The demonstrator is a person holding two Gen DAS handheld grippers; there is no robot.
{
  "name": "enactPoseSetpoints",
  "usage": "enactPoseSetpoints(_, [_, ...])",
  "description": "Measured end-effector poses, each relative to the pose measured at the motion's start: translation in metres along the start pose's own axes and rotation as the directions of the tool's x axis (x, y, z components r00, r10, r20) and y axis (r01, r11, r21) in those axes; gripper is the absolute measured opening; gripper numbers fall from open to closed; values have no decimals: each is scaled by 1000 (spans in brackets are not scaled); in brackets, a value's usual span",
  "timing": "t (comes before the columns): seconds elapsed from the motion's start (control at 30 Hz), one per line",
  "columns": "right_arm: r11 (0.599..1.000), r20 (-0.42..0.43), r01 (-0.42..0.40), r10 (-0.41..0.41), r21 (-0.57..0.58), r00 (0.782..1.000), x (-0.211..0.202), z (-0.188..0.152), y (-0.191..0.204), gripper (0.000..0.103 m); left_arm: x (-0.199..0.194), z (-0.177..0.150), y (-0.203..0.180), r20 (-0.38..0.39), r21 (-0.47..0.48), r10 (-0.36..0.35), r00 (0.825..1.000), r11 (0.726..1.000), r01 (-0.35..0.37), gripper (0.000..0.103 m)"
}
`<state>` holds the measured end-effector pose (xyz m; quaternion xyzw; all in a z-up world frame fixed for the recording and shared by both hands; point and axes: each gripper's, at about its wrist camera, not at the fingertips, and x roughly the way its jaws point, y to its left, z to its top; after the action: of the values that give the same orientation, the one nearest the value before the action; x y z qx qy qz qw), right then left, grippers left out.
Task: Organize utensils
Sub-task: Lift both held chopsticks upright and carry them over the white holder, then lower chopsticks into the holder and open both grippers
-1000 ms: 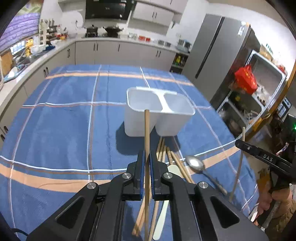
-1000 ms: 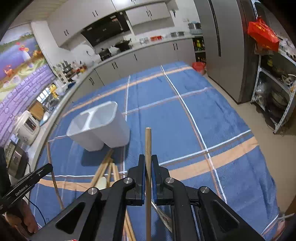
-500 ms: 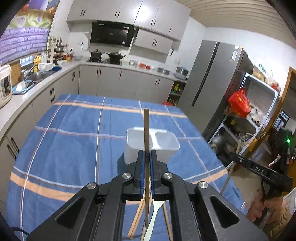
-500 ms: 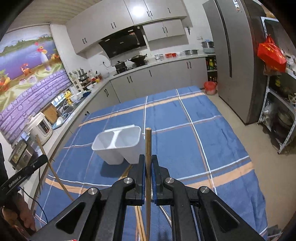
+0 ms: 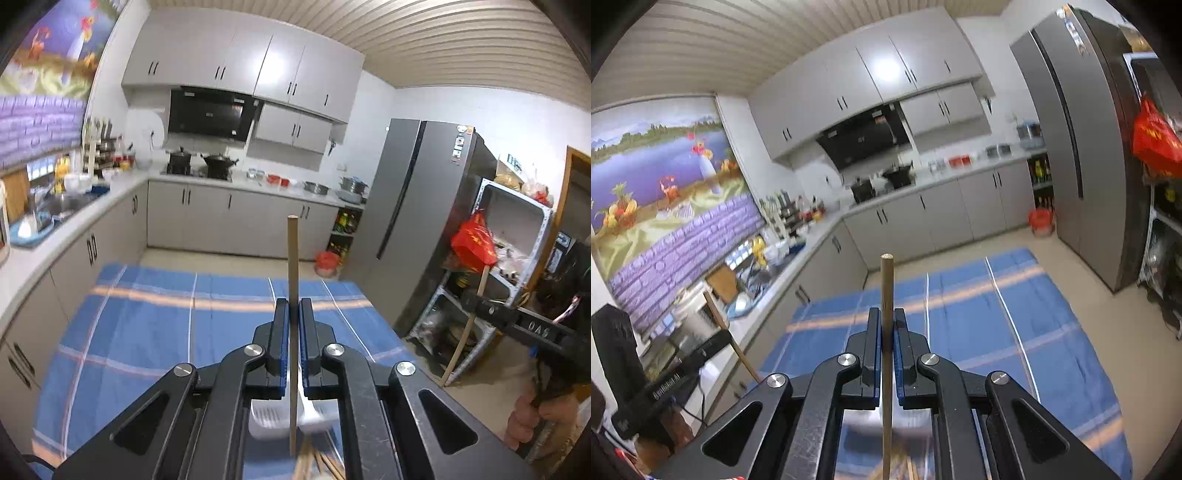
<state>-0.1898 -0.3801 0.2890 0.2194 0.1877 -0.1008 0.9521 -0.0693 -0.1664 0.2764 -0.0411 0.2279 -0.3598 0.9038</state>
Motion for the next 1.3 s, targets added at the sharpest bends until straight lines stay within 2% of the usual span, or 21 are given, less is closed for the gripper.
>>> enactPoseSetpoints(0.1, [1000, 23, 6, -6, 6, 1000, 27, 11, 6, 6, 25, 14, 3, 5, 5, 2, 1000, 1000, -2, 5])
enactPoseSetpoints(0.17, [999, 34, 38, -38, -9, 999, 47, 13, 8, 6, 43, 17, 5, 3, 16, 20, 1000, 1000, -20, 5])
enactPoseSetpoints(0.27, [995, 17, 90, -89, -34, 996, 76, 10, 9, 6, 82, 14, 11, -44, 26, 36, 998, 999, -35, 5])
enactPoseSetpoints(0.47, [989, -122, 141, -146, -41, 982, 129, -24, -11, 6, 138, -24, 27, -198, 9, 33, 980, 999, -32, 5])
enactPoseSetpoints(0.67, [991, -225, 135, -135, -14, 965, 154, -50, -33, 6, 154, -43, 32, -238, 9, 27, 971, 1000, -26, 5])
enactPoseSetpoints(0.83, [993, -244, 114, -116, -23, 963, 153, -56, -36, 10, 150, -46, 37, -245, -6, 19, 969, 1000, -21, 8])
enactPoseSetpoints(0.87, [993, -244, 113, -116, -28, 963, 152, -56, -35, 18, 147, -46, 38, -245, -9, 19, 969, 1000, -22, 10])
enactPoseSetpoints(0.9, [993, -241, 111, -114, -28, 964, 151, -56, -35, 31, 145, -44, 38, -243, -11, 22, 970, 1000, -25, 15])
enactPoseSetpoints(0.93, [994, -234, 109, -112, -25, 966, 148, -55, -35, 37, 141, -42, 39, -236, -17, 25, 971, 999, -30, 22])
enactPoseSetpoints(0.97, [994, -226, 108, -111, -25, 968, 145, -55, -34, 43, 136, -40, 38, -228, -21, 27, 973, 999, -33, 25])
enactPoseSetpoints(1.03, [994, -216, 102, -105, -25, 971, 139, -53, -34, 43, 120, -36, 40, -198, -29, 37, 979, 999, -44, 33])
enactPoseSetpoints(1.17, [996, -195, 87, -90, -27, 977, 117, -50, -33, 43, 86, -30, 41, -163, -41, 58, 985, 997, -65, 36])
enactPoseSetpoints(1.3, [996, -182, 86, -90, -31, 979, 89, -52, -36, 51, 54, -34, 42, -147, -50, 85, 986, 994, -93, 43])
